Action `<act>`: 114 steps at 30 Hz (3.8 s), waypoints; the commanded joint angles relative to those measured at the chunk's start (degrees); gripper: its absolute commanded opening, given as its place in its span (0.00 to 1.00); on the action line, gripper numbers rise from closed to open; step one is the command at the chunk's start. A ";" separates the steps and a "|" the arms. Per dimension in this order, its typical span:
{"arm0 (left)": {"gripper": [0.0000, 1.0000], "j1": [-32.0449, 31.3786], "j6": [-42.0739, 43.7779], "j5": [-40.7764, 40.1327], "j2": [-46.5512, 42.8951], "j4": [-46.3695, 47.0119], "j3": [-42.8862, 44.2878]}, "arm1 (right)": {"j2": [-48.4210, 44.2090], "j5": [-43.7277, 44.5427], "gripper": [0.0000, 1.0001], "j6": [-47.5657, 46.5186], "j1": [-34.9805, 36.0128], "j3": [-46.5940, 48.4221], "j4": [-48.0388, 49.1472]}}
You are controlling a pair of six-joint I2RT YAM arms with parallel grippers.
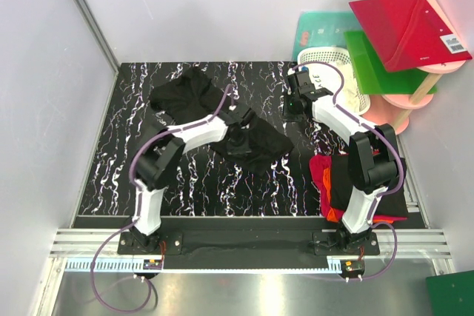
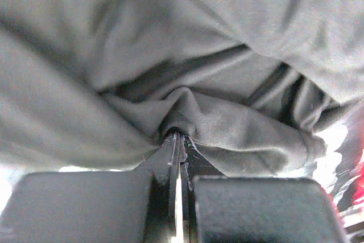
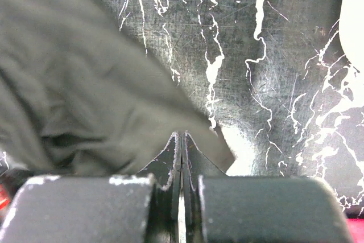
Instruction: Fold and stack the t-shirts
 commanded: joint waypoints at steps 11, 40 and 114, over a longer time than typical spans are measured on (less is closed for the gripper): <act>0.00 -4.15 -12.79 -20.84 -36.53 -10.12 -37.86 | 1.25 -3.50 0.00 0.58 -0.25 2.99 3.34; 0.00 25.80 5.75 -15.79 8.86 -3.80 29.19 | 6.79 -11.93 0.00 2.08 -0.25 10.64 9.59; 0.00 23.09 13.04 2.68 -52.30 8.59 -29.25 | 46.33 -18.00 0.00 1.55 6.16 63.17 -2.97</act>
